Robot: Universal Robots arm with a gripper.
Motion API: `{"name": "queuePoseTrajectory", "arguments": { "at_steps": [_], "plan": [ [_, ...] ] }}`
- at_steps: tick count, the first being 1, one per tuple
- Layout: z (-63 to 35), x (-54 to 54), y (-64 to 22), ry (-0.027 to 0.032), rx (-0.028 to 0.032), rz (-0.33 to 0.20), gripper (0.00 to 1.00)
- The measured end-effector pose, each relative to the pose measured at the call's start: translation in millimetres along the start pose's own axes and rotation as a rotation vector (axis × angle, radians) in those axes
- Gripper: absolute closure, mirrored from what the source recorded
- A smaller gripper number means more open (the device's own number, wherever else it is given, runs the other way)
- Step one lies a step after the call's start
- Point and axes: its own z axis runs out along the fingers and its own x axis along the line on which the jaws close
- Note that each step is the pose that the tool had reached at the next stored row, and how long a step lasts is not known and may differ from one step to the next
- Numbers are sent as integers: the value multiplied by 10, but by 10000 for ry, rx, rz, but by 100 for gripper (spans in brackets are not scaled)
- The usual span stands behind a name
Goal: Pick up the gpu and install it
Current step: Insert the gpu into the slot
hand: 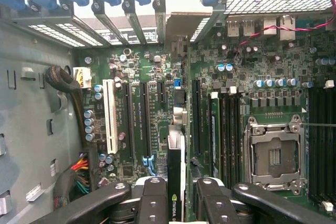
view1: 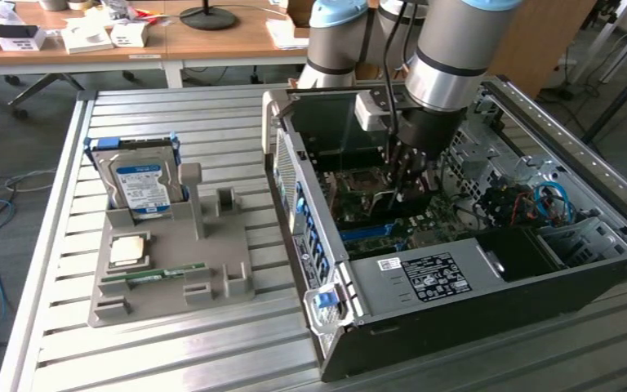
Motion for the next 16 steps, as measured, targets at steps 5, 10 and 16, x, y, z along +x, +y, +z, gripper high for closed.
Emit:
{"name": "queuePoseTrajectory", "arguments": {
  "at_steps": [5,10,16],
  "plan": [
    [0,1,8,1,0,3,74],
    [0,1,12,1,0,1,74],
    [0,2,19,1,0,0,74]
  ]
}}
